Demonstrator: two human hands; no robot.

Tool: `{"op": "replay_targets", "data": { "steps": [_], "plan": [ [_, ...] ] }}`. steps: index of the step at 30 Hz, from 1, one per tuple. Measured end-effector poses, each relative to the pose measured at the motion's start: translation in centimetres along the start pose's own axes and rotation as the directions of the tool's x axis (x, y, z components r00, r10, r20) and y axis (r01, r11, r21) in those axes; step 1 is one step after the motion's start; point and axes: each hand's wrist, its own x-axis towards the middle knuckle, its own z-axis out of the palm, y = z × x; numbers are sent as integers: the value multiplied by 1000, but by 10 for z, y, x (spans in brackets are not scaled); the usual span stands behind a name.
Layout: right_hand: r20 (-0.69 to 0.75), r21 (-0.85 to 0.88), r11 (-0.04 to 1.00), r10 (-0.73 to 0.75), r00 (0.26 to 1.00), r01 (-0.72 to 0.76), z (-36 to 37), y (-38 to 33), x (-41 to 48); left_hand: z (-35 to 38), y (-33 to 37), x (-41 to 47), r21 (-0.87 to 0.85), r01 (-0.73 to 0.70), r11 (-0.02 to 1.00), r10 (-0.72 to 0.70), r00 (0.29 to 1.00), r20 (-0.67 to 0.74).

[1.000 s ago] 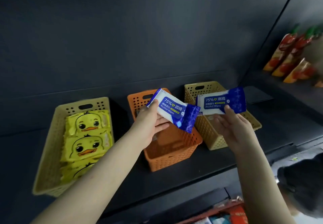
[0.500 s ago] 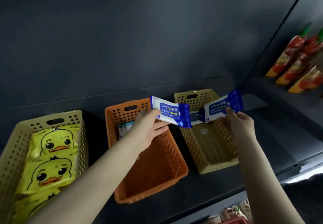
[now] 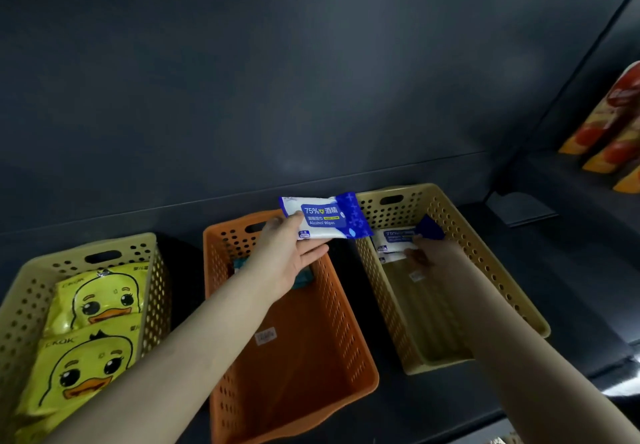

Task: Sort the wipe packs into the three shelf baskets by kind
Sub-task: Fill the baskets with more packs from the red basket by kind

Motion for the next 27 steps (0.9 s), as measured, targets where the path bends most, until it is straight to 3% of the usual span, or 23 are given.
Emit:
{"op": "replay_targets", "data": {
  "steps": [7,12,17,21,24,27],
  "plan": [
    [-9,128,989,77,997,-75,2,10,20,-2,-1,10,-44,-5,999,4,1000,-15],
    [43,187,982,-12,999,3,-1,17,17,-1,2,9,-37,-18,999,19,1000,14],
    [-3,254,961,112,994,-108,-3,7,1,-3,2,6,-25,-2,1000,3,998,61],
    [25,199,973,114,993,-116,-13,4,-20,-1,1,11,-24,59,998,-57,996,73],
    [150,283,956,36,988,-78,-16,1,-40,14,-3,11,-50,103,993,-98,990,100],
    [359,252,968,-84,930,-9,-16,2,-59,33,-11,13,-41,103,994,-96,985,145]
  ]
}}
